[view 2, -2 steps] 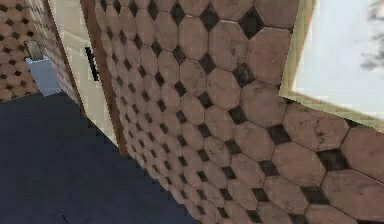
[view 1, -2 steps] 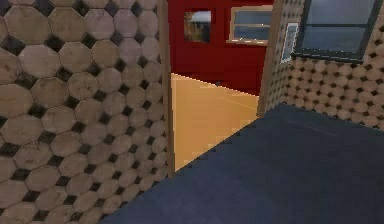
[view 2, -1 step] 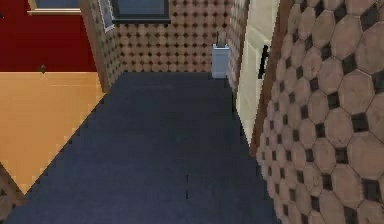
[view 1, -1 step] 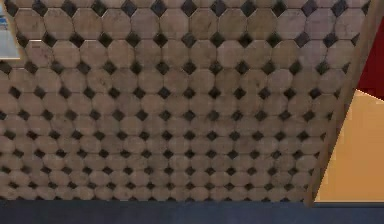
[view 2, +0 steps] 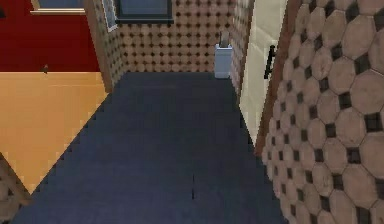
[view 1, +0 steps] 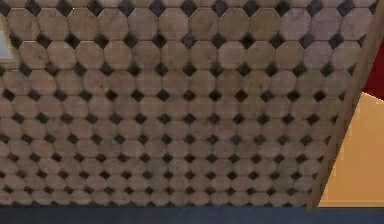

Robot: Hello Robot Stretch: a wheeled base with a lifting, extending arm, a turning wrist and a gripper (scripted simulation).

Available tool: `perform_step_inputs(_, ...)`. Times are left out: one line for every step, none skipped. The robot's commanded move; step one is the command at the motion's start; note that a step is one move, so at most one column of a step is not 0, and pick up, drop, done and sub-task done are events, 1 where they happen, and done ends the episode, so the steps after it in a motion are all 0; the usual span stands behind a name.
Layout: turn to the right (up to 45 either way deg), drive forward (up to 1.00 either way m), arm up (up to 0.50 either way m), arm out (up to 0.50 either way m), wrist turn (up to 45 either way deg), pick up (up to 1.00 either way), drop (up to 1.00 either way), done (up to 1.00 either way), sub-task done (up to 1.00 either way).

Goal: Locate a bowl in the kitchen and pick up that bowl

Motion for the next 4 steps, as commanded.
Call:
perform_step_inputs(45.0,0.00,0.00,0.00,0.0,0.00,0.00,0.00,0.00)
perform_step_inputs(9.0,0.00,0.00,0.00,0.0,0.00,0.00,0.00,0.00)
perform_step_inputs(0.0,0.90,0.00,0.00,0.0,0.00,0.00,0.00,0.00)
perform_step_inputs(15.0,0.00,0.00,0.00,0.0,0.00,0.00,0.00,0.00)
